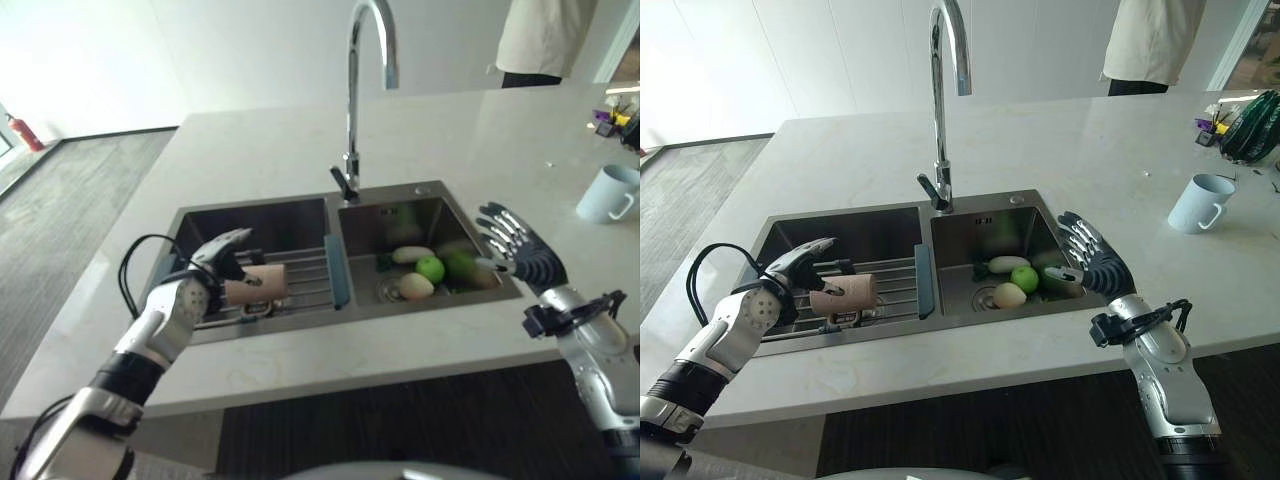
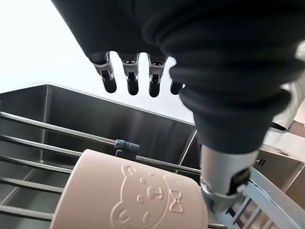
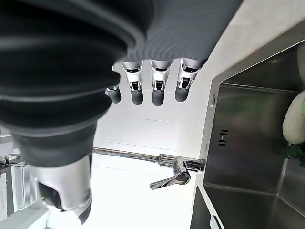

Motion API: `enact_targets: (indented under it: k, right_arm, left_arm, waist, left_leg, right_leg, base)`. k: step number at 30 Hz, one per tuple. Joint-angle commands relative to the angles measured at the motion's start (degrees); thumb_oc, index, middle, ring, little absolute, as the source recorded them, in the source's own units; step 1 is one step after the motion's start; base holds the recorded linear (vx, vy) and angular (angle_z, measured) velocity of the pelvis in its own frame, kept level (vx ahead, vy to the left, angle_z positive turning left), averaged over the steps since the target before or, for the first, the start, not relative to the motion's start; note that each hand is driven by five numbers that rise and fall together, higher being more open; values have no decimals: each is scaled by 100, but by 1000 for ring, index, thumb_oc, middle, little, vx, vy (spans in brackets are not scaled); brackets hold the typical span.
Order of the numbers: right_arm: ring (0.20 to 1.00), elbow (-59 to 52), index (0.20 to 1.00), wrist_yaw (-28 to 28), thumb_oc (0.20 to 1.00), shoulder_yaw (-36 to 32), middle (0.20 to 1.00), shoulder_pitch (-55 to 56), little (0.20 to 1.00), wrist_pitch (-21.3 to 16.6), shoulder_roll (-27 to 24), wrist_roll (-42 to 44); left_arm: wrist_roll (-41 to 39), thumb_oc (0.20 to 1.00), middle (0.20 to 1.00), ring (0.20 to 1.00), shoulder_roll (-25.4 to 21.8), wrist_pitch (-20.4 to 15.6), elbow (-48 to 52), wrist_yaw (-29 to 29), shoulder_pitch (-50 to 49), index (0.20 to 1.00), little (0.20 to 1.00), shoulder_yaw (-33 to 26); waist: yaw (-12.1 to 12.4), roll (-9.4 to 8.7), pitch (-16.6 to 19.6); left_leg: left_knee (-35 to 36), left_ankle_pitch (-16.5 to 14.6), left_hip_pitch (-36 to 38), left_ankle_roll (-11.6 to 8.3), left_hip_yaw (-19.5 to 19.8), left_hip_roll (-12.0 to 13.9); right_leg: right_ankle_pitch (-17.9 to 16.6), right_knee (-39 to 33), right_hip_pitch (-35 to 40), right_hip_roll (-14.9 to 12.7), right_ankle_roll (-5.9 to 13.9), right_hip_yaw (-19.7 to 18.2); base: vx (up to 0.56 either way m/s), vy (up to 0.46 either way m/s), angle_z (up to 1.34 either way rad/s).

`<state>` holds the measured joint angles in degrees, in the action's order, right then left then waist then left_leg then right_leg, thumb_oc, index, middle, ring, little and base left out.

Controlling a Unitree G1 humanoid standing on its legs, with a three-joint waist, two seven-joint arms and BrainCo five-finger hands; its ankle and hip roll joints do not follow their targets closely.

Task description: Place the dishes in the dishwasher.

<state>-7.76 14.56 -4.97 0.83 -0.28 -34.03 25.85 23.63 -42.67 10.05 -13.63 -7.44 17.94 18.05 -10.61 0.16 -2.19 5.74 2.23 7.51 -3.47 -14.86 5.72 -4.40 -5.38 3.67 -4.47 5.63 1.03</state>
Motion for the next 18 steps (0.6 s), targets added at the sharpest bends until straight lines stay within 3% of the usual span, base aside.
enact_targets:
  k: [1,18]
  right_arm:
    - [1000,-139,1000,-91,1000,-181,1000,-421,1000,-186,-236,1]
    - [1000,-253,1000,-56,1000,-268,1000,-247,1000,-128,-232,-22]
  left_arm:
    - [-36,1000,1000,1000,-126,-9,-170,52,517,1000,1000,-58]
    - [140,1000,1000,1000,-109,96,-302,-246,266,1000,1000,-45]
  waist:
    - [-29,108,-153]
    - [-45,126,-178]
  left_leg:
    - [-74,-465,76,151,132,-134]
    - [-74,-491,192,156,90,-135]
  right_leg:
    - [343,38,130,129,206,273]
    - [385,38,230,149,217,257]
  base:
    - [0,0,0]
    - [11,2,0]
